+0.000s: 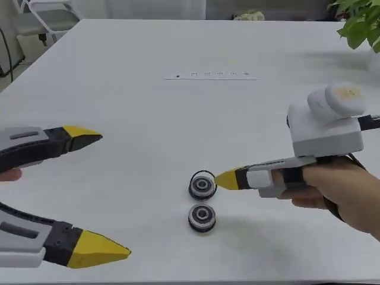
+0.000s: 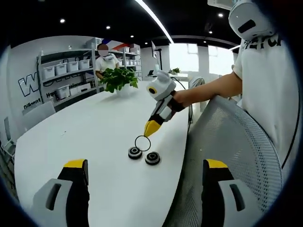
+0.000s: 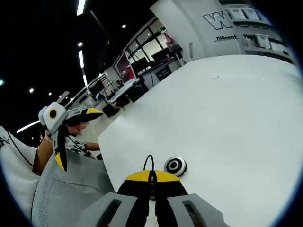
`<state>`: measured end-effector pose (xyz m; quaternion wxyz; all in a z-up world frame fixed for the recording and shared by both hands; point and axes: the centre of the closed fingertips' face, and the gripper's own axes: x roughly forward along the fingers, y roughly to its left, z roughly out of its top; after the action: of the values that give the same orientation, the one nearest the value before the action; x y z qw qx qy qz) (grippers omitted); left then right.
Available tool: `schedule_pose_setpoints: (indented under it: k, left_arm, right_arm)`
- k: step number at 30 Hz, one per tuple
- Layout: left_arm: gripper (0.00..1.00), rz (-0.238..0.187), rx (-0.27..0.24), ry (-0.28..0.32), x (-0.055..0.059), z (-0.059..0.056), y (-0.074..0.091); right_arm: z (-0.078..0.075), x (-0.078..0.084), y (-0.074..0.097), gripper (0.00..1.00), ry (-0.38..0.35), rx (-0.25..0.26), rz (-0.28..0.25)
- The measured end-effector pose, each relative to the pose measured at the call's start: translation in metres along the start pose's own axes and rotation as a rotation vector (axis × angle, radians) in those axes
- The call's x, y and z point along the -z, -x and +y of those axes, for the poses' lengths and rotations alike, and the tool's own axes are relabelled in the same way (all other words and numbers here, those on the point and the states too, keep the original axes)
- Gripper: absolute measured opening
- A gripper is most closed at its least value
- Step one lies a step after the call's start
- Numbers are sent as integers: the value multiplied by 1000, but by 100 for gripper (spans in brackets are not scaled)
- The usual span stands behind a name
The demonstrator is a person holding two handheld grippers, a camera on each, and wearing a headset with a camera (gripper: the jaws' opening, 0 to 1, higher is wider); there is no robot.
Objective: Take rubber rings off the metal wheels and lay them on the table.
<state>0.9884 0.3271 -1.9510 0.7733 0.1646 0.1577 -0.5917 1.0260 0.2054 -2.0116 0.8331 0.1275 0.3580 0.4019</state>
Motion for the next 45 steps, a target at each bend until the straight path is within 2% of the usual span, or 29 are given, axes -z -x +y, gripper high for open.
schedule_pose_setpoints:
  k: [5, 15, 25, 31, 38, 45]
  left_arm:
    - [99, 27, -37, 31, 16, -3, 10]
    - [99, 43, -49, 82, 33, -9, 12]
    - [99, 29, -57, 120, 38, -10, 7]
    - [99, 24, -52, 127, 39, -12, 3]
    - [99, -2, -84, 119, 34, -7, 5]
    - [98, 9, -77, 116, 36, -9, 4]
  right_arm:
    - [5, -8, 1, 0, 4, -12, -26]
    - [20, -17, -2, 0, 25, -39, -46]
    - [37, -23, -11, 0, 68, -59, -56]
    - [45, -14, -23, 0, 117, -60, -10]
    - [55, -4, -37, 0, 193, -75, 21]
    - [54, 8, -50, 0, 212, -70, 53]
